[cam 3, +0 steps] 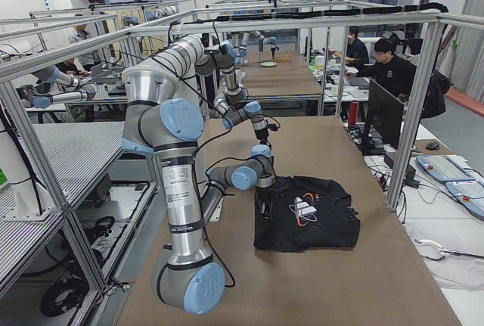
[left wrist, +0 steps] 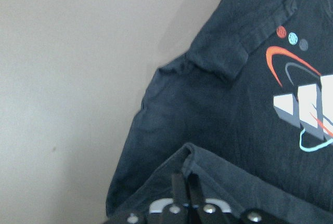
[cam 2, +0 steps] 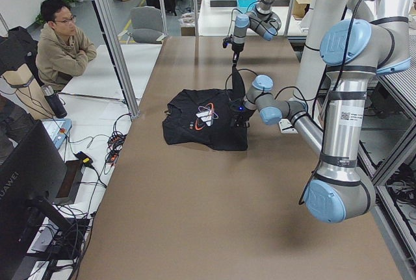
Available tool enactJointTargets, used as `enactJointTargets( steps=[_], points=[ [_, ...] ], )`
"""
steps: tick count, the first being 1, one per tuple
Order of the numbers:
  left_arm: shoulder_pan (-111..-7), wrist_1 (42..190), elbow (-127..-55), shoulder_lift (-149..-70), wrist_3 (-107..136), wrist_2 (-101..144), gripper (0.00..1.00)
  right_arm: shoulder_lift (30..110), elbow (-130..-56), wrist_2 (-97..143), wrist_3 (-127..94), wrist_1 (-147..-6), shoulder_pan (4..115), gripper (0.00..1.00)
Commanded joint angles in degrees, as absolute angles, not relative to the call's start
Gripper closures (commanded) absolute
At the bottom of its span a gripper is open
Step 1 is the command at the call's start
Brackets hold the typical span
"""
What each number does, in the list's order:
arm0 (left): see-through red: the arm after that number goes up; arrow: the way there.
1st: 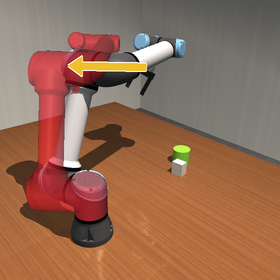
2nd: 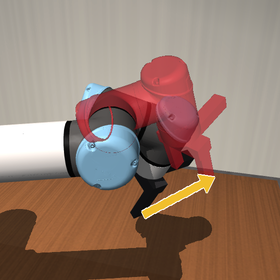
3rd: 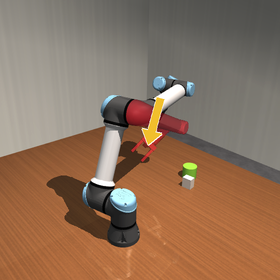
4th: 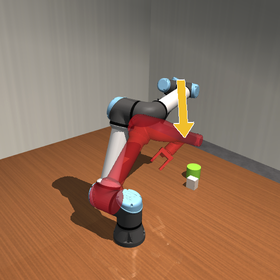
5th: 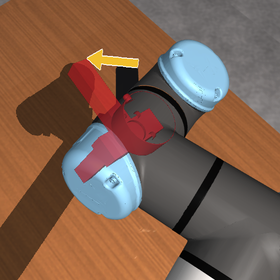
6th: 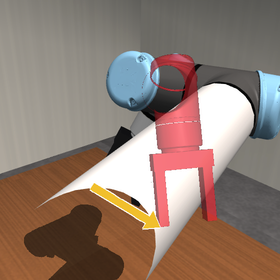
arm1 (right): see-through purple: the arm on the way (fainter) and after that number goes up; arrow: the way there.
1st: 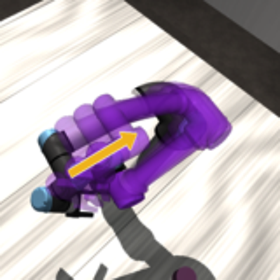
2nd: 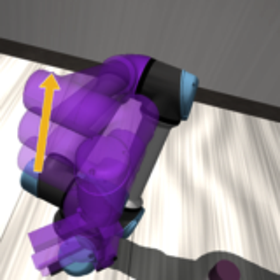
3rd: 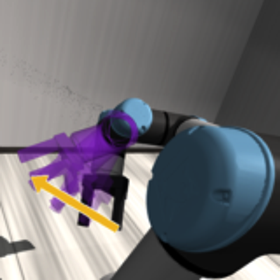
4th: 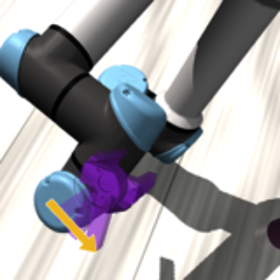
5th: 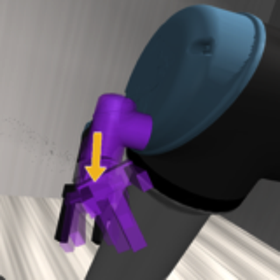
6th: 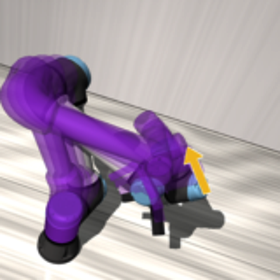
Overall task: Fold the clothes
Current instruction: 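Grasp the hem corners with both grippers and lift them, then carry the hem with both grippers over the shirt toward the collar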
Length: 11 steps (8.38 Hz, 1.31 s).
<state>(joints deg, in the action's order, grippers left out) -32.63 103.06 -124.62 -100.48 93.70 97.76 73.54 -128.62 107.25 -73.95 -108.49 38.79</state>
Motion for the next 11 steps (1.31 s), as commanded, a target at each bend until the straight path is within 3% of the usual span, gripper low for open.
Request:
enactJointTargets(
  steps=[1, 4, 8, 11],
  points=[
    [-42.1, 102.7, -117.9, -104.5, 84.9, 102.8, 1.0, 66.7, -117.8, 108.0, -66.9, -108.4, 46.5, 1.0],
    [-45.3, 102.9, -110.9, -110.3, 82.3, 102.7, 1.0, 60.5, -107.5, 107.7, -63.0, -105.3, 50.1, 1.0],
    [-48.8, 106.2, -91.1, -123.6, 81.7, 102.6, 1.0, 49.9, -82.4, 107.1, -63.0, -87.5, 51.3, 1.0],
    [-51.9, 117.5, -72.7, -130.8, 78.9, 102.7, 1.0, 47.9, -77.9, 106.3, -61.2, -85.0, 52.9, 1.0]
  ],
)
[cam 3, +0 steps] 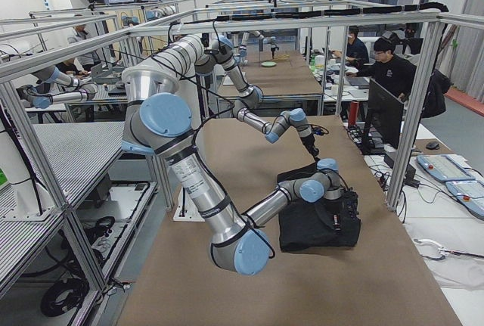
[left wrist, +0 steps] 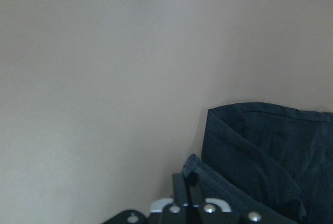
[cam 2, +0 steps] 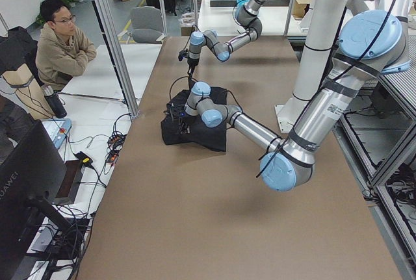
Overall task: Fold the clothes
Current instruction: 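Carry the hem with both grippers over the shirt toward the collar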
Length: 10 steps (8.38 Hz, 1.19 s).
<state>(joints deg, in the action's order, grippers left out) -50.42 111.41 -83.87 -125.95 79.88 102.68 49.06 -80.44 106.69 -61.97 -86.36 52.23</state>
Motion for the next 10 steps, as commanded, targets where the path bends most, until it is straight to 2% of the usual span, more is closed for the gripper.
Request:
enactJointTargets(
  steps=[1, 2, 3, 4, 5, 6, 7, 8, 9, 10],
  points=[
    [-51.9, 118.2, -69.6, -132.5, 78.8, 102.4, 1.0, 48.0, -76.7, 105.2, -61.3, -83.9, 52.8, 1.0],
    [-51.9, 119.1, -66.7, -134.2, 78.8, 102.2, 1.0, 48.2, -75.8, 104.7, -61.5, -82.6, 52.8, 1.0],
    [-52.5, 122.4, -63.1, -135.4, 78.9, 102.2, 0.98, 47.6, -75.4, 104.7, -62.3, -82.5, 52.8, 0.88],
    [-53.8, 124.2, -61.5, -135.6, 78.9, 102.8, 0.85, 47.5, -74.4, 104.2, -64.3, -80.9, 52.9, 0.68],
    [-55.5, 124.3, -60.7, -136.4, 78.9, 104.6, 0.74, 47.5, -74.3, 101.9, -66.9, -78.8, 53.0, 0.57],
    [-57.4, 124.3, -60.5, -136.6, 78.9, 107.3, 0.51, 47.4, -74.3, 101.5, -69.2, -78.3, 53.1, 0.51],
    [-58.1, 124.3, -60.3, -137.0, 78.9, 107.7, 0.41, 47.3, -74.7, 101.9, -69.7, -77.4, 53.3, 0.47],
    [-58.4, 124.3, -60.3, -137.0, 79.0, 107.8, 0.4, 47.5, -75.5, 102.4, -70.2, -76.6, 53.3, 0.43],
    [-58.6, 124.3, -60.5, -137.1, 79.0, 107.7, 0.38, 50.2, -80.5, 103.8, -72.8, -76.6, 52.9, 0.41],
    [-58.8, 124.3, -60.7, -137.1, 79.1, 107.7, 0.37, 57.1, -88.8, 105.5, -75.1, -76.4, 51.2, 0.38]
  ],
)
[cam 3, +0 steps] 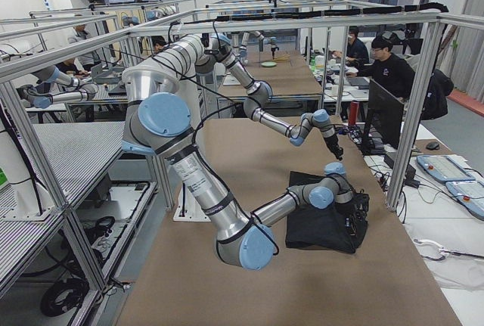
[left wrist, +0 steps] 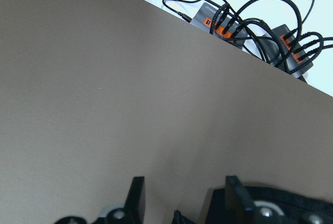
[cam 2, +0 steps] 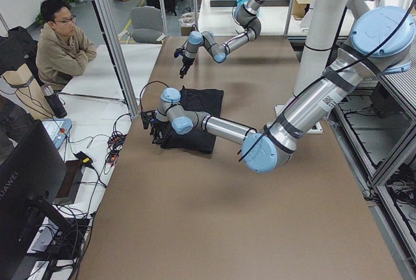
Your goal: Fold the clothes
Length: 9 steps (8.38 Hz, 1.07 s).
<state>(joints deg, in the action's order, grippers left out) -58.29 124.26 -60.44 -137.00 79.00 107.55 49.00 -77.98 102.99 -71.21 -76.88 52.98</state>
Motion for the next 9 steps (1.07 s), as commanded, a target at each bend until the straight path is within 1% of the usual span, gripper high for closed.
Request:
enactJointTargets(
  steps=[1, 2, 4, 6, 8, 9],
  points=[
    [-59.6, 124.3, -60.7, -137.0, 79.0, 107.7, 0.37, 62.4, -95.9, 105.5, -77.0, -75.9, 47.6, 0.34],
    [-59.9, 124.3, -60.7, -137.0, 79.0, 107.5, 0.37, 65.4, -99.9, 105.2, -82.0, -75.8, 44.1, 0.27],
    [-59.9, 124.4, -60.9, -137.4, 79.0, 107.2, 0.37, 69.9, -101.4, 103.3, -93.3, -70.5, 38.4, 0.26],
    [-59.9, 124.4, -61.0, -137.4, 79.0, 106.9, 0.37, 72.4, -101.0, 96.3, -99.7, -66.5, 32.2, 0.28],
    [-59.9, 124.1, -62.0, -137.3, 79.0, 106.8, 0.37, 74.0, -100.9, 95.6, -102.5, -66.3, 31.8, 0.31],
    [-59.8, 124.1, -62.1, -137.2, 79.0, 106.7, 0.36, 74.2, -100.9, 95.5, -102.6, -65.6, 31.8, 0.37]
  ],
)
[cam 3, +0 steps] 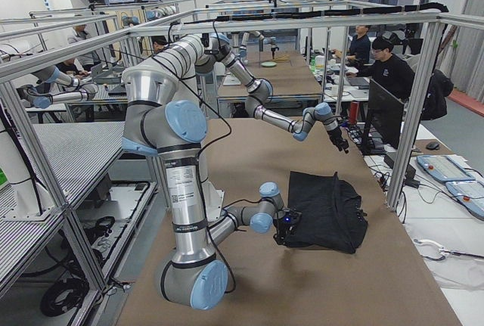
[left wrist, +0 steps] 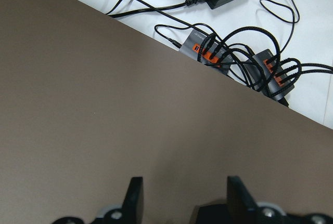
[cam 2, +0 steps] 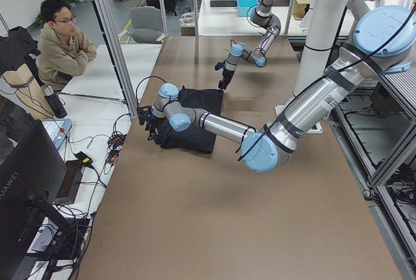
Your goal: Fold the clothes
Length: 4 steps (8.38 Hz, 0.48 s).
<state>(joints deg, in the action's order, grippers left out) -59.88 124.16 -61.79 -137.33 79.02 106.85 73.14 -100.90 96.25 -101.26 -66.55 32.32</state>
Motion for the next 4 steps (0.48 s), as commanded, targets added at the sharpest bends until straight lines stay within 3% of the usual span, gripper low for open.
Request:
enactJointTargets(
  steps=[1, 2, 3, 4],
  points=[
    [-59.8, 124.1, -62.1, -137.2, 79.0, 106.6, 0.36, 74.4, -100.3, 94.5, -102.5, -65.5, 31.8, 0.45],
    [-59.8, 124.1, -62.1, -137.2, 79.0, 106.6, 0.36, 74.4, -100.2, 94.2, -103.9, -63.9, 31.8, 0.61],
    [-59.8, 124.1, -62.1, -136.9, 78.9, 106.5, 0.35, 74.3, -100.2, 94.2, -105.1, -63.1, 31.6, 0.95],
    [-59.8, 124.1, -62.1, -136.8, 78.9, 106.5, 0.35, 74.2, -100.1, 94.2, -105.2, -63.1, 31.5, 1.0]
  ],
)
